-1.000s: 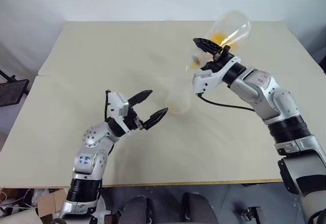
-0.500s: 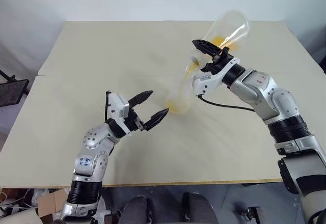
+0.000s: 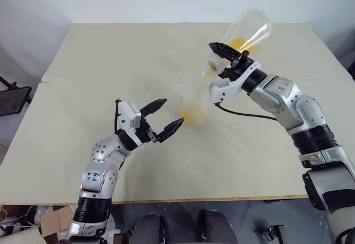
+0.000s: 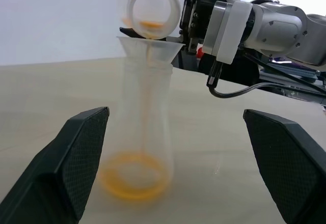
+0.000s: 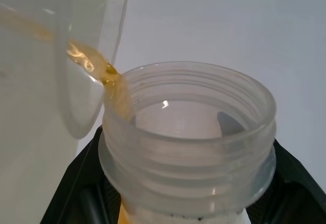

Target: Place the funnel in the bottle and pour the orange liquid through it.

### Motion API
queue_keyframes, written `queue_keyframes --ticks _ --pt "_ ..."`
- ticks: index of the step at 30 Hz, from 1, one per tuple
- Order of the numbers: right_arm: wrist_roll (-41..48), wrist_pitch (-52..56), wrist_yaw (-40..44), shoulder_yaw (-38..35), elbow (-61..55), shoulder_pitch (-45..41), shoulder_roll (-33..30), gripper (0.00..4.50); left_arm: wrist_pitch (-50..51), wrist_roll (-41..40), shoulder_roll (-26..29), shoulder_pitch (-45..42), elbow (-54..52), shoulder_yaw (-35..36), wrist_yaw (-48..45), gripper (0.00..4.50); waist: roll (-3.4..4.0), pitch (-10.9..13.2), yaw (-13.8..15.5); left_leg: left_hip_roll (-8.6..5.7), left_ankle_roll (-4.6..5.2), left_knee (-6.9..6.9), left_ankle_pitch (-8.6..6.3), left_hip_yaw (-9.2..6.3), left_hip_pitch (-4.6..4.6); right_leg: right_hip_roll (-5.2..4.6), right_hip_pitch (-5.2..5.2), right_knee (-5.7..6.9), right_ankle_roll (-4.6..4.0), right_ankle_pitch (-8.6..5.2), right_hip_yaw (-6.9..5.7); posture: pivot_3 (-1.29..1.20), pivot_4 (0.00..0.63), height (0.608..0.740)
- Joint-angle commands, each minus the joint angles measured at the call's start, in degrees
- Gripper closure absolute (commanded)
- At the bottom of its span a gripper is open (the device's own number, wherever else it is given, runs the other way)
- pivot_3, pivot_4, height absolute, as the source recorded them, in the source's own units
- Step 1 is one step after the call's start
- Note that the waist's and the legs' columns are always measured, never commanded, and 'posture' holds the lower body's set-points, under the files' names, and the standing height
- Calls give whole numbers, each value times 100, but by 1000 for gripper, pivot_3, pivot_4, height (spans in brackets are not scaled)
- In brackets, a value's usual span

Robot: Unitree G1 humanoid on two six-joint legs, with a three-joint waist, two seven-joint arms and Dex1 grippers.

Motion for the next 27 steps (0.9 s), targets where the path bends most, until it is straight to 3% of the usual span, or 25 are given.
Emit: queue_keyframes --ticks 1,27 --pt "41 -58 -117 -85 -233 -93 -162 2019 -78 -74 15 136 -311 70 46 0 0 0 0 0 0 0 0 0 0 0 0 0 0 0 0 0 150 740" --pt "-109 -105 -353 -41 -252 -142 -210 2019 -330 -7 -74 138 -280 -42 61 0 0 0 0 0 0 0 0 0 0 0 0 -1 0 0 0 0 150 740"
